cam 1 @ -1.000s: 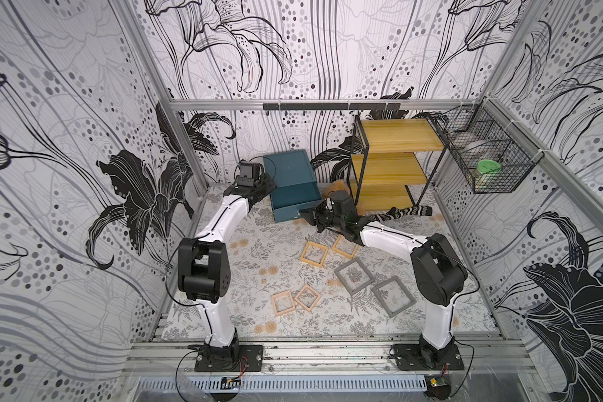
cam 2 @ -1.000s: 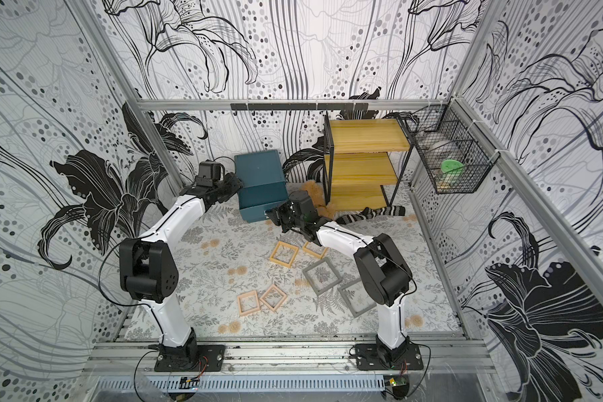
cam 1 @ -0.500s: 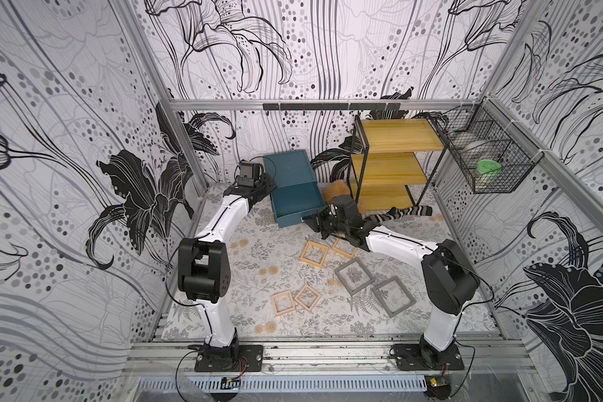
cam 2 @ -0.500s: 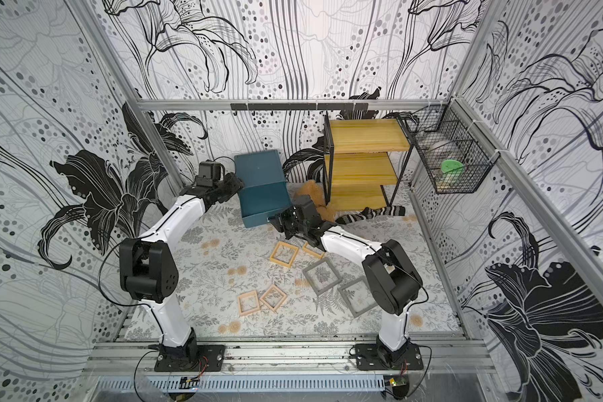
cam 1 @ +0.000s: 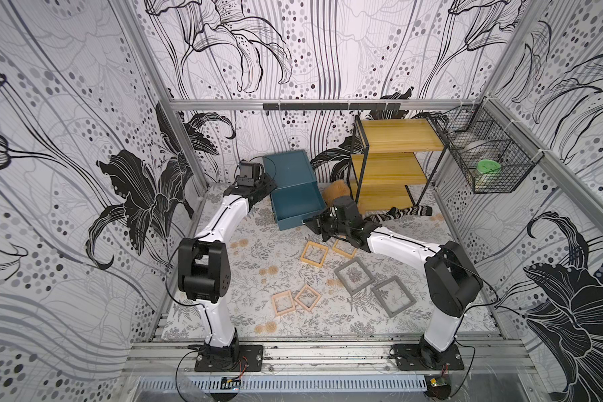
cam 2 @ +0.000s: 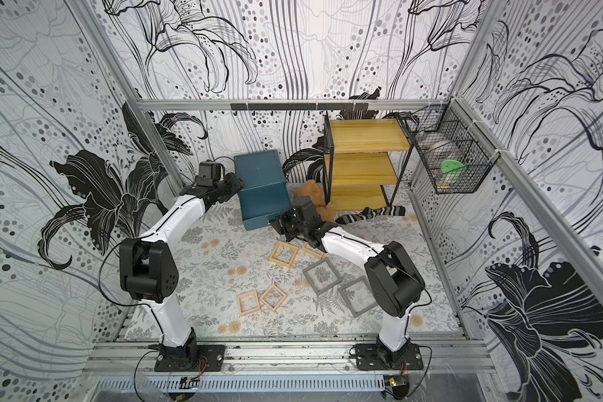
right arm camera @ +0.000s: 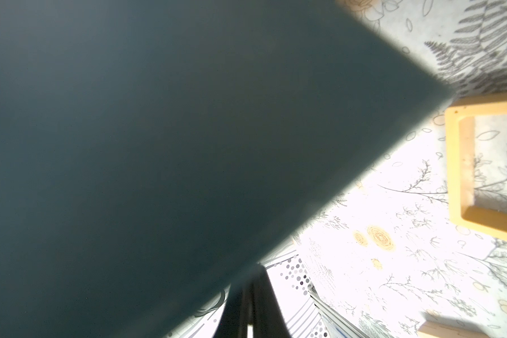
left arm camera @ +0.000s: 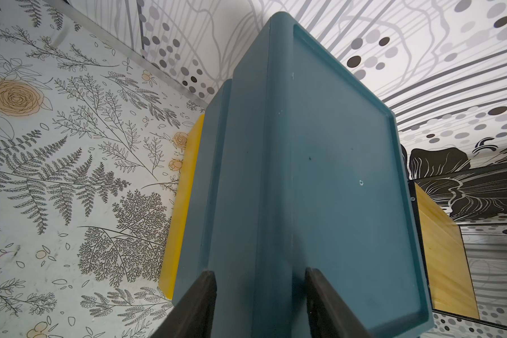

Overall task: Place the brooch boxes into the drawer by color
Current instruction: Open the drawer in the storage box.

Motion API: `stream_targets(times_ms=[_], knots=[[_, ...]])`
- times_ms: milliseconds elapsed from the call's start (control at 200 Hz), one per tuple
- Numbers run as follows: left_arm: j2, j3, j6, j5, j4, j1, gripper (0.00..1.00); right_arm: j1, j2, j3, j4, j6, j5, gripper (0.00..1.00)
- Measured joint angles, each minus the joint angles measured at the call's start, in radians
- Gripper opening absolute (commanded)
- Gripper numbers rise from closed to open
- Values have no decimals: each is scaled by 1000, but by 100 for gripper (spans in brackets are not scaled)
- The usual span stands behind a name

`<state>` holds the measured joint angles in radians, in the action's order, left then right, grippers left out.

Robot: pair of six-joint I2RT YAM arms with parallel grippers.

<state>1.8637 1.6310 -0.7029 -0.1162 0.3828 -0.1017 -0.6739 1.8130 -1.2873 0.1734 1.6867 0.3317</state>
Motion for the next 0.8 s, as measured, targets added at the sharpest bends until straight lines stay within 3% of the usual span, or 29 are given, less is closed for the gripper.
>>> stream_targets(times_ms=[135,315,801], knots=[[0,1,0,1,3,0,55,-1,-1,-6,-42,-7,0,31],[-2,1,0,14,7,0,58,-2,-14,-19,-115,-31,-12,44],[-134,-32,-3,94,40,-4,62,-2,-132,-94,-351,-216,-117,47]])
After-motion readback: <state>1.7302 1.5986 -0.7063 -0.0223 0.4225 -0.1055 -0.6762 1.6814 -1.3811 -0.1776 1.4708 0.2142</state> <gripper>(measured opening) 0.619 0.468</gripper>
